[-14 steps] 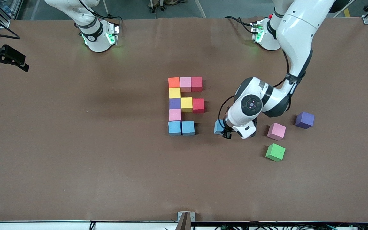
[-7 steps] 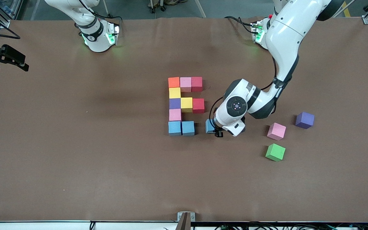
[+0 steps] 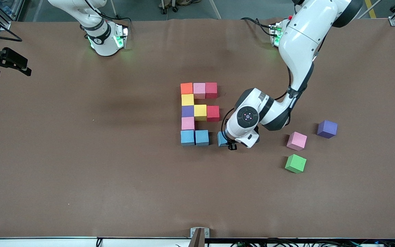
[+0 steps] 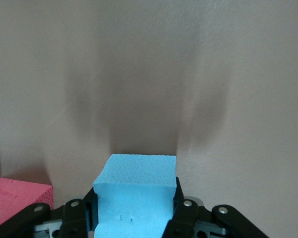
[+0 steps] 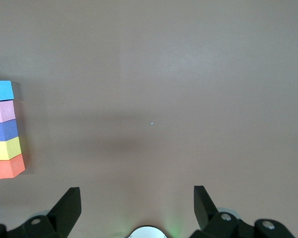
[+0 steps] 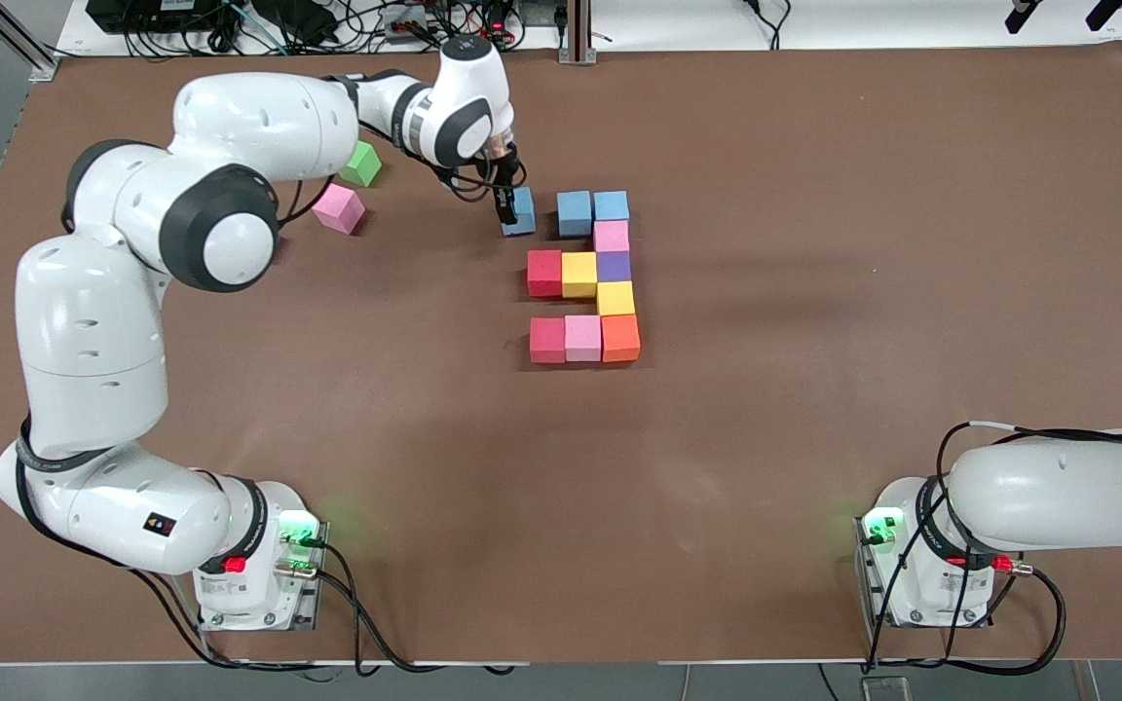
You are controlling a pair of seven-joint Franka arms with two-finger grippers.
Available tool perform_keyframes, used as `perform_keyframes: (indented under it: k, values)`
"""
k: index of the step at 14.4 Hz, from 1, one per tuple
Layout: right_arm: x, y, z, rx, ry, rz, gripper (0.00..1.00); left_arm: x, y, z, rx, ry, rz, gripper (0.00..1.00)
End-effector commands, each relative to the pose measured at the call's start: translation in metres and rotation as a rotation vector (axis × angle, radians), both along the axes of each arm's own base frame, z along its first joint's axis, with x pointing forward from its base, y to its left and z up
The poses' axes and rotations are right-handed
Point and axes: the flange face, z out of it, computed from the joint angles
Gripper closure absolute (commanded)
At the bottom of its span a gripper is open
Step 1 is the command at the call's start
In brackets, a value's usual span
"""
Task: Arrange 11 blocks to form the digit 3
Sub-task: 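Lower the light blue cube beside the blue cubes and press it down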
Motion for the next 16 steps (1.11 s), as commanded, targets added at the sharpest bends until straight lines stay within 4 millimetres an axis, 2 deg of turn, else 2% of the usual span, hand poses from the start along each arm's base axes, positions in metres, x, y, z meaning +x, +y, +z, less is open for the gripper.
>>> perform_keyframes:
  k: [1, 3, 12, 14, 16]
  values:
    - [-0.009, -0.001, 0.004, -0.01, -0.002, 0.004, 0.0, 0.002, -0.016, -0.001, 0.031, -0.028, 0.003, 0.76]
    - [-0.009, -0.001, 0.004, -0.01, -0.002, 0.005, 0.0, 0.002, -0.027, -0.005, 0.028, -0.036, -0.01, 0.76]
    - [-0.009, -0.001, 0.003, -0.01, 0.004, 0.005, 0.0, 0.009, -0.032, -0.003, 0.02, -0.051, -0.008, 0.76]
    - [-0.009, -0.001, 0.003, -0.01, 0.004, 0.005, 0.0, 0.001, -0.043, -0.006, 0.023, -0.05, -0.031, 0.76]
    - [-0.009, -0.002, 0.002, -0.011, 0.006, 0.005, 0.0, -0.002, -0.046, -0.008, 0.037, -0.059, -0.053, 0.76]
